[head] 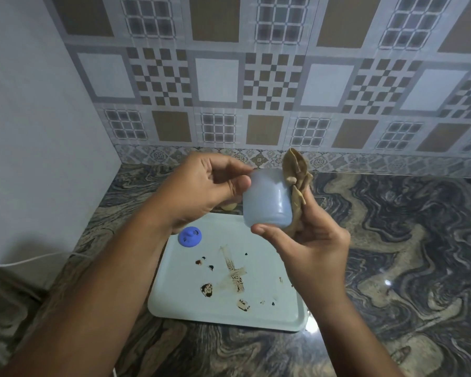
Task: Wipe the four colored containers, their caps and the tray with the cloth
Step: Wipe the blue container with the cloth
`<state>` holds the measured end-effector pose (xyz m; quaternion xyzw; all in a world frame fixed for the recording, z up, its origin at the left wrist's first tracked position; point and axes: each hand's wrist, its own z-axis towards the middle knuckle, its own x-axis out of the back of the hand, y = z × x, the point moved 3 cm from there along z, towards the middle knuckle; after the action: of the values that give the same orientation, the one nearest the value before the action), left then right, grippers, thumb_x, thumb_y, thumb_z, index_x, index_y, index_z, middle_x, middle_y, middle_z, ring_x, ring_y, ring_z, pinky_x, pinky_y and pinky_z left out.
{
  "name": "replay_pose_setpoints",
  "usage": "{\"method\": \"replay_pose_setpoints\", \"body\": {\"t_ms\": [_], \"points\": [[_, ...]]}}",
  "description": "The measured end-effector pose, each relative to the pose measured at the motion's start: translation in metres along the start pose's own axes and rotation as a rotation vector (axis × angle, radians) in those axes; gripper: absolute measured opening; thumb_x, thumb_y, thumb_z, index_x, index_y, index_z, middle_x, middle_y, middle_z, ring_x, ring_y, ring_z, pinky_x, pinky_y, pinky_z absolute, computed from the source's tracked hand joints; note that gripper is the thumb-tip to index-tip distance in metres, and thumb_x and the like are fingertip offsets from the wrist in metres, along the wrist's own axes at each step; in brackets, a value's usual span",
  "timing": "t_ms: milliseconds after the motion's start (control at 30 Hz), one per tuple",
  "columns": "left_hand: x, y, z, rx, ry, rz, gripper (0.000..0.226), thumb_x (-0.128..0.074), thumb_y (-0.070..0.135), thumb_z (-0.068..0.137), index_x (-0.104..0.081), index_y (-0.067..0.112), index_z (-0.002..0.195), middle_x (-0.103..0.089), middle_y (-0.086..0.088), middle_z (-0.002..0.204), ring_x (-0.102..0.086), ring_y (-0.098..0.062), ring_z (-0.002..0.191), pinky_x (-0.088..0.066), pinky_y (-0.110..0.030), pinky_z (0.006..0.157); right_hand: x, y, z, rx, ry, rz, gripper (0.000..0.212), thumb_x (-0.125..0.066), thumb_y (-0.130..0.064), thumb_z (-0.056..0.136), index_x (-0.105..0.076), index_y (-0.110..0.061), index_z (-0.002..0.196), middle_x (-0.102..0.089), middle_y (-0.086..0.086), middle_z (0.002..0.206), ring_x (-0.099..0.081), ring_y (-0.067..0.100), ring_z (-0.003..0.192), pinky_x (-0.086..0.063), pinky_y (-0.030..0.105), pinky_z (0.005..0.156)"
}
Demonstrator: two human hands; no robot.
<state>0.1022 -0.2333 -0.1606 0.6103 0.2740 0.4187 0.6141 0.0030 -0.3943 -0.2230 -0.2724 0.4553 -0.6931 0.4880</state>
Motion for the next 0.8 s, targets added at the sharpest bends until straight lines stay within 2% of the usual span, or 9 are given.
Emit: {"method": "replay_pose_setpoints", "body": {"t_ms": [167, 267, 333, 400, 467, 567, 667, 733, 800], "points": [[-0.002, 0.019, -0.003, -0.089, 0.025, 0.163, 0.008, -0.076, 0.026, 0.077, -0.076, 0.025, 0.085, -0.076, 0.002, 0.083, -0.073, -0.02, 0.083, -0.061, -0.049, 0.079, 0.0, -0.003, 0.0, 0.235, 0.035, -0.357, 0.107, -0.092, -0.045, 0.068, -0.043, 0.002, 0.152, -0.072, 0.006, 0.099, -0.068, 0.029, 0.072, -0.059, 0.039, 0.059], [-0.005, 0.024, -0.007, -0.12, 0.023, 0.27, 0.009, -0.077, 0.018, 0.082, -0.076, 0.024, 0.088, -0.076, 0.008, 0.083, -0.073, -0.013, 0.082, -0.06, -0.045, 0.082, 0.001, -0.007, 0.001, 0.334, 0.054, -0.452, 0.103, -0.089, -0.046, 0.071, -0.046, 0.012, 0.145, -0.061, -0.013, 0.089, -0.054, 0.017, 0.062, -0.054, 0.02, 0.06], [-0.005, 0.026, -0.008, -0.12, 0.017, 0.309, 0.009, -0.077, 0.017, 0.084, -0.076, 0.023, 0.09, -0.076, 0.01, 0.083, -0.072, -0.01, 0.083, -0.06, -0.042, 0.083, 0.003, -0.005, -0.001, 0.367, 0.069, -0.495, 0.101, -0.087, -0.048, 0.072, -0.048, 0.015, 0.142, -0.058, -0.015, 0.088, -0.047, 0.008, 0.063, -0.048, 0.012, 0.064], [-0.007, 0.027, -0.007, -0.135, 0.033, 0.296, 0.009, -0.077, 0.019, 0.084, -0.076, 0.025, 0.091, -0.076, 0.012, 0.083, -0.071, -0.005, 0.08, -0.061, -0.034, 0.079, 0.002, -0.005, -0.003, 0.33, 0.091, -0.434, 0.1, -0.089, -0.046, 0.072, -0.049, 0.011, 0.143, -0.071, -0.002, 0.095, -0.059, 0.006, 0.071, -0.057, 0.02, 0.069], [-0.013, 0.026, -0.005, -0.131, 0.055, 0.251, 0.015, -0.076, 0.03, 0.082, -0.076, 0.028, 0.097, -0.076, 0.013, 0.087, -0.071, -0.001, 0.081, -0.059, -0.025, 0.073, 0.003, -0.001, -0.001, 0.166, 0.12, -0.202, 0.095, -0.096, -0.032, 0.068, -0.053, 0.003, 0.145, -0.077, 0.005, 0.103, -0.073, 0.017, 0.085, -0.065, 0.038, 0.074], [-0.016, 0.013, 0.0, 0.017, 0.065, 0.059, 0.025, -0.072, 0.043, 0.072, -0.078, 0.027, 0.09, -0.077, 0.002, 0.091, -0.071, -0.009, 0.085, -0.061, -0.032, 0.076, -0.001, 0.005, 0.003, -0.037, 0.073, 0.064, 0.089, -0.094, -0.015, 0.06, -0.059, -0.003, 0.141, -0.078, 0.003, 0.102, -0.073, 0.015, 0.085, -0.065, 0.034, 0.076], [-0.012, 0.009, 0.004, 0.036, 0.085, 0.119, 0.024, -0.074, 0.045, 0.067, -0.078, 0.026, 0.082, -0.077, -0.002, 0.085, -0.074, -0.028, 0.085, -0.062, -0.047, 0.078, -0.002, 0.003, 0.006, 0.09, 0.045, -0.21, 0.094, -0.094, -0.033, 0.069, -0.053, 0.002, 0.145, -0.078, 0.007, 0.103, -0.073, 0.016, 0.085, -0.064, 0.034, 0.076], [-0.014, 0.014, 0.004, -0.021, 0.076, 0.253, 0.029, -0.072, 0.051, 0.066, -0.078, 0.029, 0.084, -0.077, 0.004, 0.082, -0.074, -0.019, 0.084, -0.062, -0.048, 0.077, 0.0, 0.009, 0.004, 0.202, 0.025, -0.375, 0.095, -0.087, -0.045, 0.076, -0.05, 0.008, 0.145, -0.076, 0.021, 0.106, -0.072, 0.023, 0.083, -0.063, 0.037, 0.075], [-0.017, 0.016, 0.004, -0.043, 0.066, 0.238, 0.03, -0.07, 0.049, 0.071, -0.078, 0.03, 0.092, -0.078, 0.011, 0.09, -0.073, -0.007, 0.087, -0.062, -0.041, 0.078, 0.001, 0.011, 0.004, 0.194, 0.047, -0.351, 0.093, -0.088, -0.043, 0.075, -0.051, 0.005, 0.145, -0.076, 0.02, 0.105, -0.074, 0.024, 0.085, -0.063, 0.042, 0.073]]}}
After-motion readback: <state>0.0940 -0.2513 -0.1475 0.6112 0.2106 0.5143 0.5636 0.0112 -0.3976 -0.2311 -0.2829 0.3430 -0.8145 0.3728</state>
